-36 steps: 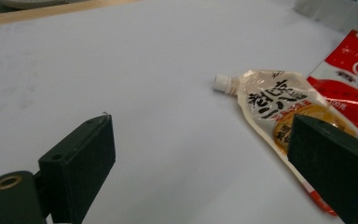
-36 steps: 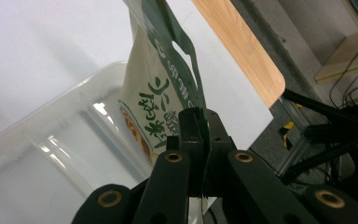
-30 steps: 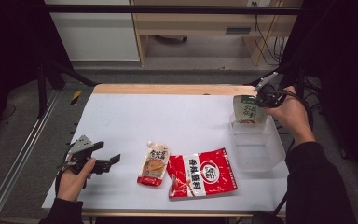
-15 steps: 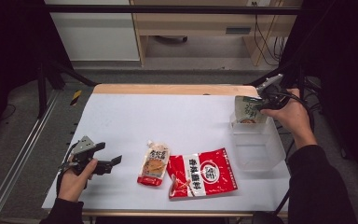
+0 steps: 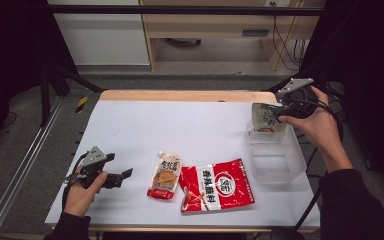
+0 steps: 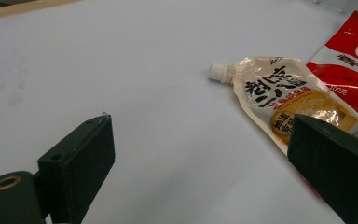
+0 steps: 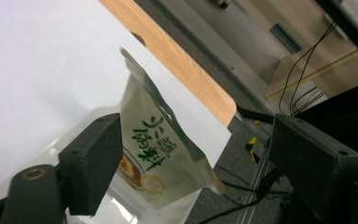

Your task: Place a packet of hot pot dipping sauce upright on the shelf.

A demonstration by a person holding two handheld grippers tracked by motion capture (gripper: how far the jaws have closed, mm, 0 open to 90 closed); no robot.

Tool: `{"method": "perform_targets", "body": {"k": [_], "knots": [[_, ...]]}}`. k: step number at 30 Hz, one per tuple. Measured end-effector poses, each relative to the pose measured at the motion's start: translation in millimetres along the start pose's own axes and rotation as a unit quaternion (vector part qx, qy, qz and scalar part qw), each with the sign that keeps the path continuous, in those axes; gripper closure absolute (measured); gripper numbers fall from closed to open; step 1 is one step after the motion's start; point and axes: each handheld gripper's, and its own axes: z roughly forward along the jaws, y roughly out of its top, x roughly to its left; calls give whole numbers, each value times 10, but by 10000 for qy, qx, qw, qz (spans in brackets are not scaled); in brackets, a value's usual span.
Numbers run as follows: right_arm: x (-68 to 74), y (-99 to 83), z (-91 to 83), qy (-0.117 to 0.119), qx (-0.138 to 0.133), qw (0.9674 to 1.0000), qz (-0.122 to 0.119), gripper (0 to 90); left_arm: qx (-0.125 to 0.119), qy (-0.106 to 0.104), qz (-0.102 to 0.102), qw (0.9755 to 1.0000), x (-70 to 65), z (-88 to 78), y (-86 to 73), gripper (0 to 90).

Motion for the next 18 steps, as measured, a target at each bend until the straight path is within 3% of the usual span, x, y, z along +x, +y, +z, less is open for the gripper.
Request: {"method": "perform_targets", "body": {"k": [5,15,18], "knots": [[158,106,-214,23,-244,9996,-128,151,41,-16,57,10000,-12,10,2,72],[291,189,-315,133,-355,9988,-308,150,49,-10,52,10000,-21,16,-1,71],[400,246,-369,188,-423,9981,-399,152,64,-20,70,10000,-26,16,2,71]]}}
